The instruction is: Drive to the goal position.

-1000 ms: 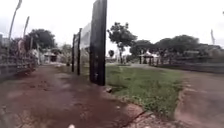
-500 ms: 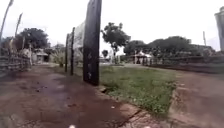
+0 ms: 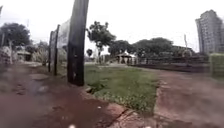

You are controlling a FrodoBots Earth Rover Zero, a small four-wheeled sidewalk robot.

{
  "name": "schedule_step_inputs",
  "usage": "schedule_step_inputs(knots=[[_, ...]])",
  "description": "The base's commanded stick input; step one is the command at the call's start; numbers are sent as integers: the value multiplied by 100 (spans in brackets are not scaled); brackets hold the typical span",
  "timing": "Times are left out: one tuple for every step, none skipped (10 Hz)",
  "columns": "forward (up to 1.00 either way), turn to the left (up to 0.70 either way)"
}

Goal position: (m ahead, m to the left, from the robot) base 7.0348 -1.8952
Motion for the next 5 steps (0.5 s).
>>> schedule_step_inputs(knots=[[0, -100], [0, -100], [0, -100], [0, -100], [0, -100]])
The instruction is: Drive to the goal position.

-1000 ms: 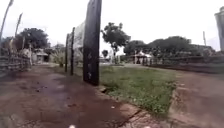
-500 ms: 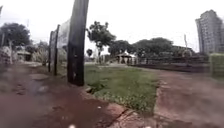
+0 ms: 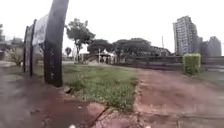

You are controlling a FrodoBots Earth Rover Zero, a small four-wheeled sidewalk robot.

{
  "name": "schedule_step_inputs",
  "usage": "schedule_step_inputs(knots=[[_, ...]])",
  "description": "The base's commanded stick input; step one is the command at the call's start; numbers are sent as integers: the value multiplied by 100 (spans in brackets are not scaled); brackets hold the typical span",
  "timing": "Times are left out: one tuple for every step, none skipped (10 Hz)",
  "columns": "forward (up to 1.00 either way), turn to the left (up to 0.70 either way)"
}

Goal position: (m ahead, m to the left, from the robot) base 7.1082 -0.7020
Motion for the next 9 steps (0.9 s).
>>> schedule_step_inputs(knots=[[0, -100], [0, -100], [20, -88], [53, -67], [86, -46], [100, -37], [100, -37], [100, -37], [100, -37]])
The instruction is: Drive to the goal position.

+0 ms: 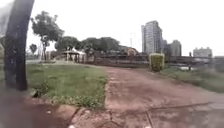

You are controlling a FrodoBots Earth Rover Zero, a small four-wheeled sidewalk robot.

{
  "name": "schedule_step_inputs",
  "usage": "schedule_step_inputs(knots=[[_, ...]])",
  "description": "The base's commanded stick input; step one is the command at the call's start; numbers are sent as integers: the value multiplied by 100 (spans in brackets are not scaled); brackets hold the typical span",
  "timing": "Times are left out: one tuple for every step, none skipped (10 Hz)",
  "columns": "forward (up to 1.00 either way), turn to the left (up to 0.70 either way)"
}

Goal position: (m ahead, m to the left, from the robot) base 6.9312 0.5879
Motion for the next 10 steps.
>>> schedule_step_inputs(knots=[[100, -37], [100, -37], [100, -37], [100, -14], [100, 3], [100, -10], [100, -37], [100, -37], [100, -37], [100, -37]])
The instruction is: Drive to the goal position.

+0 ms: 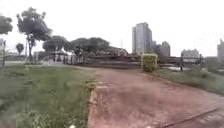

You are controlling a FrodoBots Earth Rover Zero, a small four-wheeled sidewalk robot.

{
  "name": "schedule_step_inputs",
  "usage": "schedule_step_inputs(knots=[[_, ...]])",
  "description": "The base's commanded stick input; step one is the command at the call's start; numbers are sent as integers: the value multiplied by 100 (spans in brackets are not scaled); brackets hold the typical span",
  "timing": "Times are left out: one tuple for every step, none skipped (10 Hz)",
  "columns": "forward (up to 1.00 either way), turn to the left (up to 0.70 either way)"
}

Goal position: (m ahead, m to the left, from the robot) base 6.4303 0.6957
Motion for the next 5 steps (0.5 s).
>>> schedule_step_inputs(knots=[[100, -37], [100, -37], [100, -37], [100, -17], [100, -7]])
